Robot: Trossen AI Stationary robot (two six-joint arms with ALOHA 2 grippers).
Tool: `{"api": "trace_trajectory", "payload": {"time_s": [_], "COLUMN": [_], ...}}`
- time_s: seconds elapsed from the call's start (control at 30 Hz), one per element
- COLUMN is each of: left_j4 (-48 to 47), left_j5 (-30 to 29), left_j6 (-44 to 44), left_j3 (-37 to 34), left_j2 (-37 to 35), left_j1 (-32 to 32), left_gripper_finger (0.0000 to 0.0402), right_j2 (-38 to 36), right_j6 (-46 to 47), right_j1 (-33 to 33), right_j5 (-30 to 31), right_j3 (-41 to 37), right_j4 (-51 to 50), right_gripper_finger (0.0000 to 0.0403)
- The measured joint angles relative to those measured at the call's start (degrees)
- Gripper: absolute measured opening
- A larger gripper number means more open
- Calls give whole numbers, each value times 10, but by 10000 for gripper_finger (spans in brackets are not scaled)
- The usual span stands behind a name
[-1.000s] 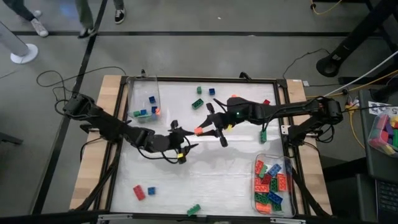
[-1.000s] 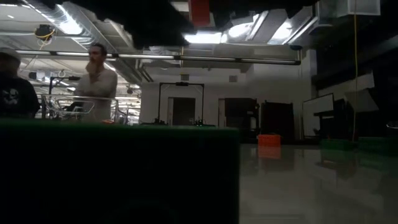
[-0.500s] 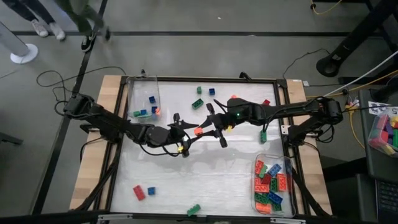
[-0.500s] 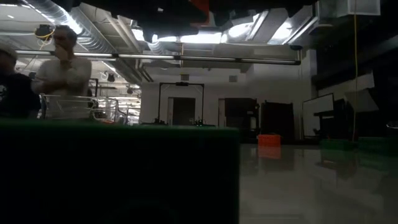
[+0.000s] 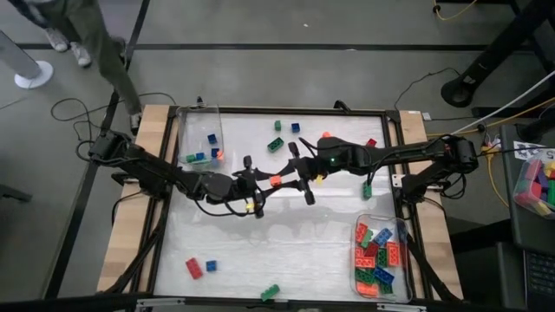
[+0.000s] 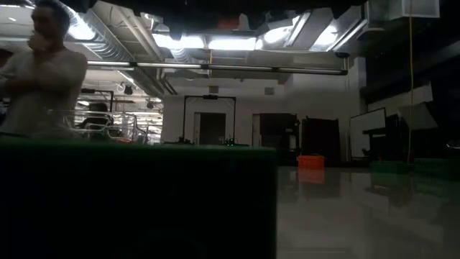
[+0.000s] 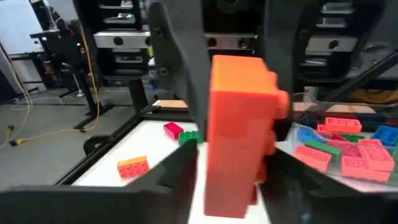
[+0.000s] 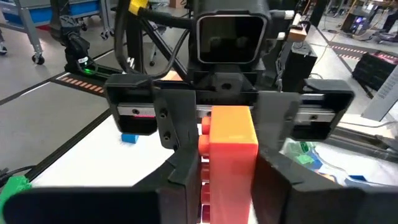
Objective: Sort blocks by size
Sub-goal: Put the 8 stud orange game piece into the bottom transparent bin
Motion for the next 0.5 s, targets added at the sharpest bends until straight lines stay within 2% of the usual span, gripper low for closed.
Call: {"api": "trace_trajectory", "payload": {"time_s": [0.1,0.37,0.5], "left_j4": [-3,-12,-89], "left_j5": [2,-16,-54], "left_j6": [2,5,1], "left_j3": [0,0,0], "left_j2": [0,-1,-34], "left_j1": [0,-1,3], "left_gripper_finger": [79,76,76], "right_j2": [0,0,0], "right_j6": [1,7,3], "right_j1": [0,1,0], "right_j5": [9,89,140], "right_j3": [0,0,37], "right_j4": [1,-2,-72], "right_gripper_finger": [114,162,189]}}
